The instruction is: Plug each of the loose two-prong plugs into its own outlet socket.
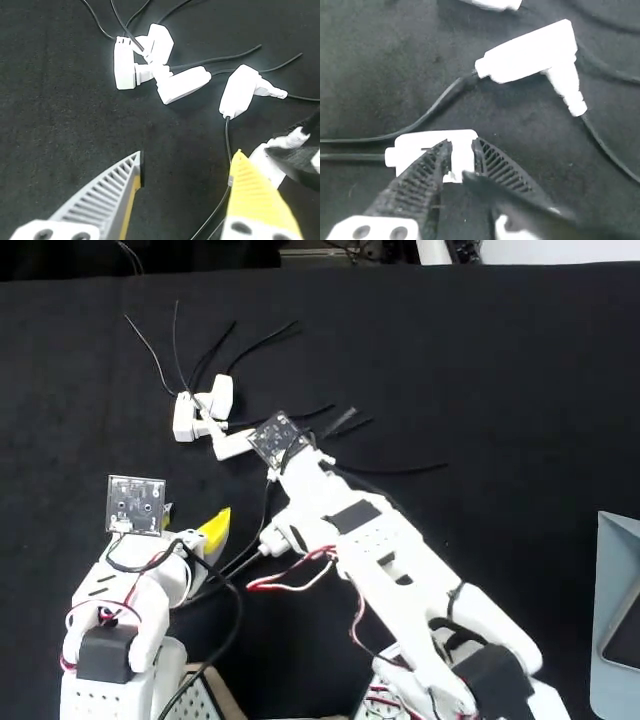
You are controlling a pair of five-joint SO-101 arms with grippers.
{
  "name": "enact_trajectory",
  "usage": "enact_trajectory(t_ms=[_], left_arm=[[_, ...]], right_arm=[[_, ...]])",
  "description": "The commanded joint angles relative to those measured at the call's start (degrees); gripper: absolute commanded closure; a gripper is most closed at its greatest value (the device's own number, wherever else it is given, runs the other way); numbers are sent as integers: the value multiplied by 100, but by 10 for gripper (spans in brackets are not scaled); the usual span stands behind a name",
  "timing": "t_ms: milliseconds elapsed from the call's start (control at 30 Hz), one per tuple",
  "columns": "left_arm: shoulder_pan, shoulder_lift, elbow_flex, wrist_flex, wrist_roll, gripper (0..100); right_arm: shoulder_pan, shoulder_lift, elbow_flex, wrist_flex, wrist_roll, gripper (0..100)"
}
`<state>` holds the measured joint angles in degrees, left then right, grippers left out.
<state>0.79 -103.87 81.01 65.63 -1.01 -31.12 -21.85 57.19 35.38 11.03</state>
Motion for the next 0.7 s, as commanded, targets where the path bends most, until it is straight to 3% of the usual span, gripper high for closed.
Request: enact_trajectory(t_ms=[0, 233, 500, 667], left_arm=[[-189, -35, -127, 26, 53, 722], [-286, -35, -145, 18, 53, 722], [-286, -35, -145, 18, 53, 722], [-286, -35, -127, 18, 53, 722]], right_arm=[[-62, 22, -110, 26, 44, 986], [-62, -101, -365, 730, 9, 986], [-62, 514, 92, -255, 44, 986], [-79, 576, 154, -281, 53, 986]])
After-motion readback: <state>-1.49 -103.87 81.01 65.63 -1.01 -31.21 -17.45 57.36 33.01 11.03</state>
